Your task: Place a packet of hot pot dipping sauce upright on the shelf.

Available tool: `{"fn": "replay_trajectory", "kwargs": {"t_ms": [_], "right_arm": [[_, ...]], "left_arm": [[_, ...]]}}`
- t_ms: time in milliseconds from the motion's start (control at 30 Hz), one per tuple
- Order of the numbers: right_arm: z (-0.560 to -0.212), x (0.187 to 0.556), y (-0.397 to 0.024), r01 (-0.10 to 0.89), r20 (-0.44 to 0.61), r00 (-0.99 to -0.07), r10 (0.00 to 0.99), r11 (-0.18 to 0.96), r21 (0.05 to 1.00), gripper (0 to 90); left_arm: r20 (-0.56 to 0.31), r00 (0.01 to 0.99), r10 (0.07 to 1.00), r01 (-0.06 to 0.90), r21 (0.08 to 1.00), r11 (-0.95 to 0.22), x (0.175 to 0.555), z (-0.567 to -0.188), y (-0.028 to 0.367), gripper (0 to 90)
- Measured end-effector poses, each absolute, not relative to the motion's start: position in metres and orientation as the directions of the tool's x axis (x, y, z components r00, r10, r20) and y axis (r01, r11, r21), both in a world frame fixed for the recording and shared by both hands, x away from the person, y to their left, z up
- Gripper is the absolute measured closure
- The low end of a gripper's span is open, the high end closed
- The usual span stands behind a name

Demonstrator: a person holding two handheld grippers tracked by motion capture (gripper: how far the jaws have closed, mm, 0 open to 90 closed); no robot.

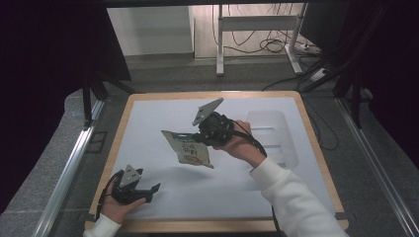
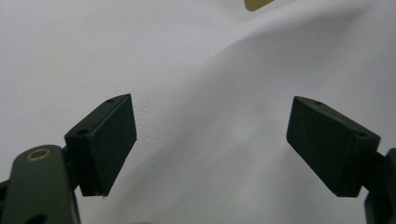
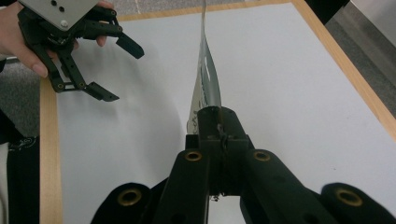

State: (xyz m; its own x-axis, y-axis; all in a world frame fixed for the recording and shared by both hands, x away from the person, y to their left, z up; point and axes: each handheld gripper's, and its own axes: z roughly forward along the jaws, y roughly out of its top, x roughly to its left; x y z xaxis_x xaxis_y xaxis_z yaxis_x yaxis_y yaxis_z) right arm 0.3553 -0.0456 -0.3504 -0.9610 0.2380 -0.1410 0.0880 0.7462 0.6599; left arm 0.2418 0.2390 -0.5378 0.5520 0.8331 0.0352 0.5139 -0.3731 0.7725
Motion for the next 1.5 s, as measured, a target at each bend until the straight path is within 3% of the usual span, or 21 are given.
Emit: {"fn": "replay_trajectory", "kwargs": {"t_ms": [1500], "right_arm": [[-0.317,0.352,-0.135,0.142,-0.166,-0.916,0.366,0.682,0.718,90.0]], "left_arm": [[0.055,0.546,0.836,0.527,0.753,-0.393,0.244,-0.541,0.234,16.0]]}}
